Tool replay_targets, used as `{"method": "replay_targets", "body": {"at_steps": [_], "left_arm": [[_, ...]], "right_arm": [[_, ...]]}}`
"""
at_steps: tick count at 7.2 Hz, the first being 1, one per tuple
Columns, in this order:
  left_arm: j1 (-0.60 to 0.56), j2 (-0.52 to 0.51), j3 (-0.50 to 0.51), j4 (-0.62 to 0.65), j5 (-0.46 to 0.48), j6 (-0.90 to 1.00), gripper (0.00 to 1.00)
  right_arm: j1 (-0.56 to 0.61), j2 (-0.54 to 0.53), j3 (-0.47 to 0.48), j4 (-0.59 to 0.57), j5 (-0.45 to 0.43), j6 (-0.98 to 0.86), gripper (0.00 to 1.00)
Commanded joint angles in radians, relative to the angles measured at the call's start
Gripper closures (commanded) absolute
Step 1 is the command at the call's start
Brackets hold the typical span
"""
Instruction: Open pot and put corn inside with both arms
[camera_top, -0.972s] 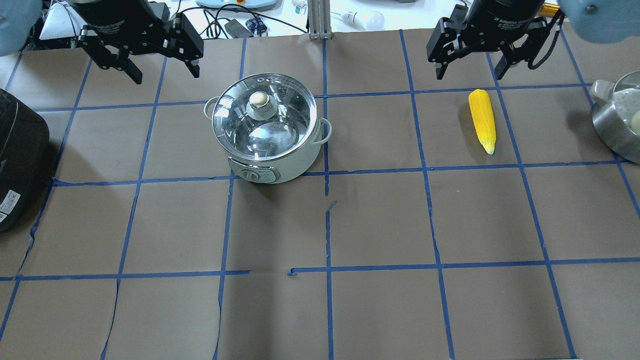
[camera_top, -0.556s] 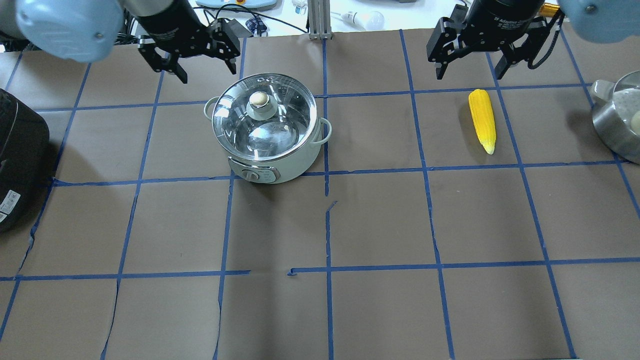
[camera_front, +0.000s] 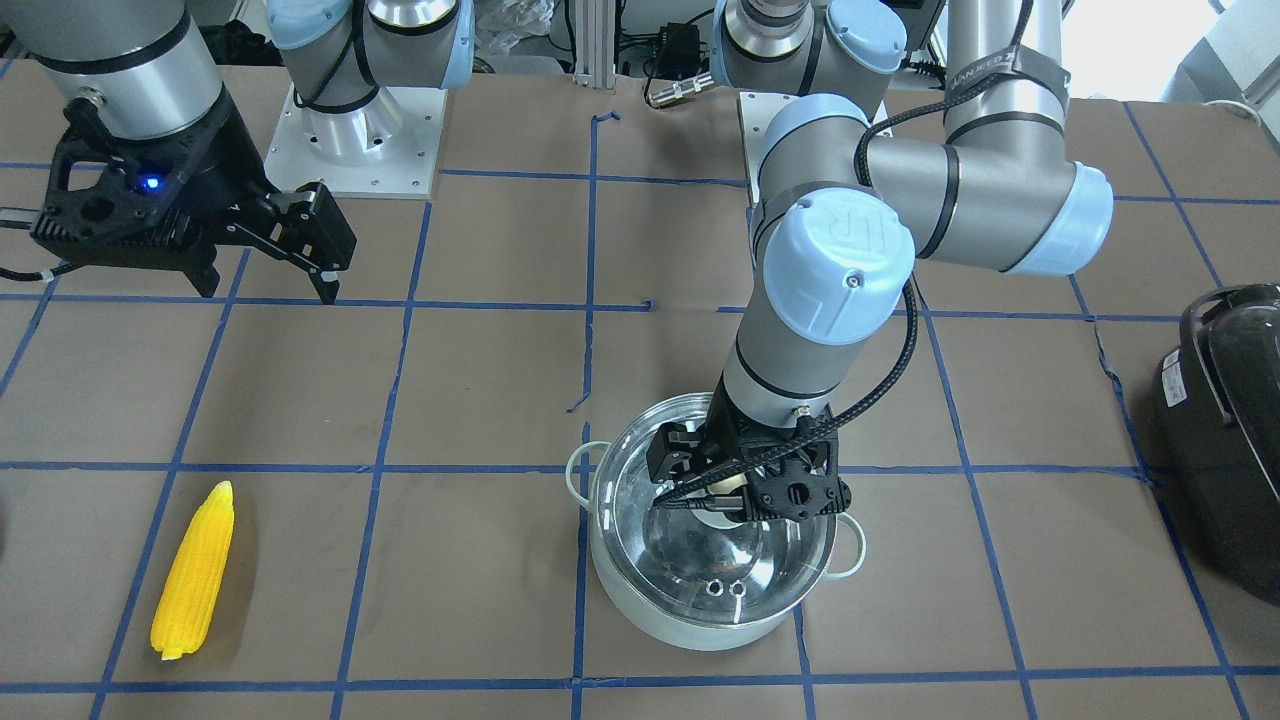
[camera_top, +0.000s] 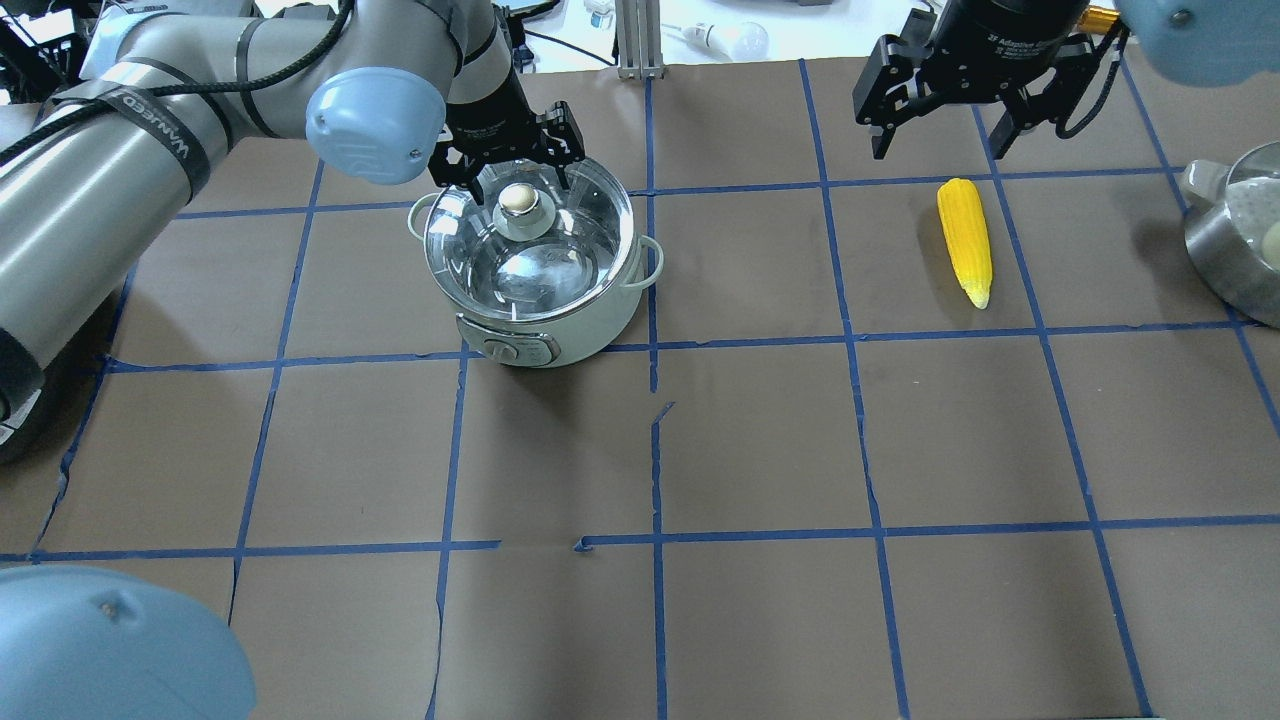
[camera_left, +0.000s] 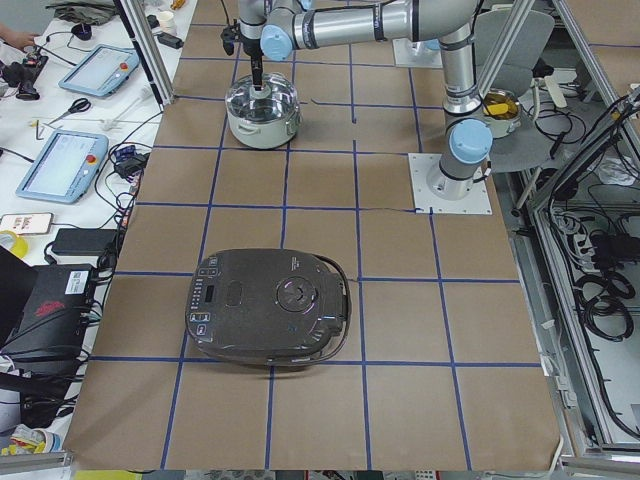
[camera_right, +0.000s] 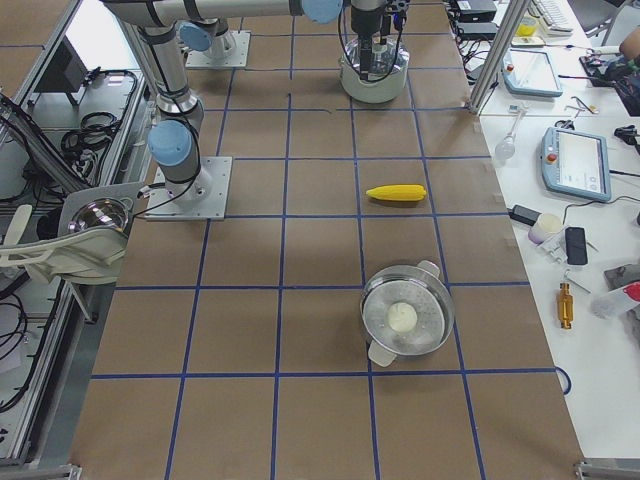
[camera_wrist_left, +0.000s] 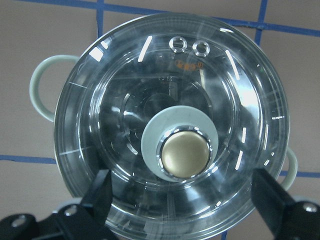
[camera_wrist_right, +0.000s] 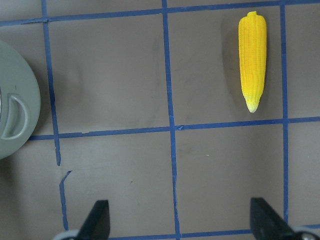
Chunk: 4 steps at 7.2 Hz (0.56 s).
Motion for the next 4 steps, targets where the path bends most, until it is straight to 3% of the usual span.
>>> {"method": "replay_targets", "body": {"at_steps": [1, 2, 3, 4], "left_arm": [[-0.002, -0.002, -0.019, 0.011, 0.026, 0.014, 0.0], [-0.002, -0.002, -0.018, 0.014, 0.026, 0.043, 0.0], [-0.002, -0.008, -0.018, 0.014, 0.026, 0.034, 0.07], [-0.002, -0.01, -0.018, 0.014, 0.025, 0.029, 0.33]], "right_arm": [[0.0, -0.001, 0.0, 0.0, 0.0, 0.0, 0.0], [0.0, -0.001, 0.0, 0.0, 0.0, 0.0, 0.0], [0.0, -0.001, -0.001, 0.0, 0.0, -0.001, 0.0], [0.0, -0.001, 0.0, 0.0, 0.0, 0.0, 0.0]]}}
